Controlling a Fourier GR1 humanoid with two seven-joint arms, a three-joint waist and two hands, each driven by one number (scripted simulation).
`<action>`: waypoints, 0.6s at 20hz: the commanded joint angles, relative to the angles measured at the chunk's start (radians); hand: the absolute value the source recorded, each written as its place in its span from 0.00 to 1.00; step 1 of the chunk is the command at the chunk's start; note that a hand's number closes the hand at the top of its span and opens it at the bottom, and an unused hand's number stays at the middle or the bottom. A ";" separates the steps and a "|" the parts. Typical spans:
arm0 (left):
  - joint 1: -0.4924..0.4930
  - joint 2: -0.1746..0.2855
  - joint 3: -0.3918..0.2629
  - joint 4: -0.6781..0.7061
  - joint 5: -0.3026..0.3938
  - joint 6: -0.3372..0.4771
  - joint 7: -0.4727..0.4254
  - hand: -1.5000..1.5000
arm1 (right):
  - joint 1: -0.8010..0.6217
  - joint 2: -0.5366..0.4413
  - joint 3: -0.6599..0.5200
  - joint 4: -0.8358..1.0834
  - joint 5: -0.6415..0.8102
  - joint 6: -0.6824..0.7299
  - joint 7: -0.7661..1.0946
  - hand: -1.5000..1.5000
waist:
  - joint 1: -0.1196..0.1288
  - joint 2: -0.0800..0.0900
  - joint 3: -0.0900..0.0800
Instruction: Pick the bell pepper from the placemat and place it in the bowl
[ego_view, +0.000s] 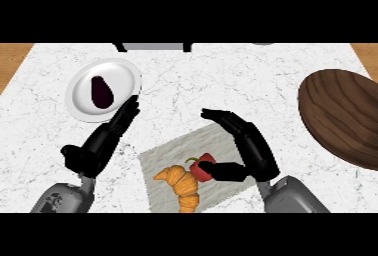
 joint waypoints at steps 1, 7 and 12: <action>0.016 0.011 -0.006 -0.052 0.011 -0.021 0.038 0.50 | -0.108 -0.047 0.063 -0.036 0.163 0.065 0.209 0.00 | 0.005 -0.005 -0.002; 0.014 -0.006 -0.030 -0.042 -0.034 0.012 0.042 0.50 | -0.218 -0.176 0.165 -0.057 0.243 0.415 0.509 0.00 | -0.001 -0.014 -0.006; 0.002 -0.016 -0.008 -0.019 -0.028 0.016 0.032 0.50 | -0.339 -0.136 0.161 -0.114 0.060 0.772 0.766 0.00 | -0.002 -0.009 -0.005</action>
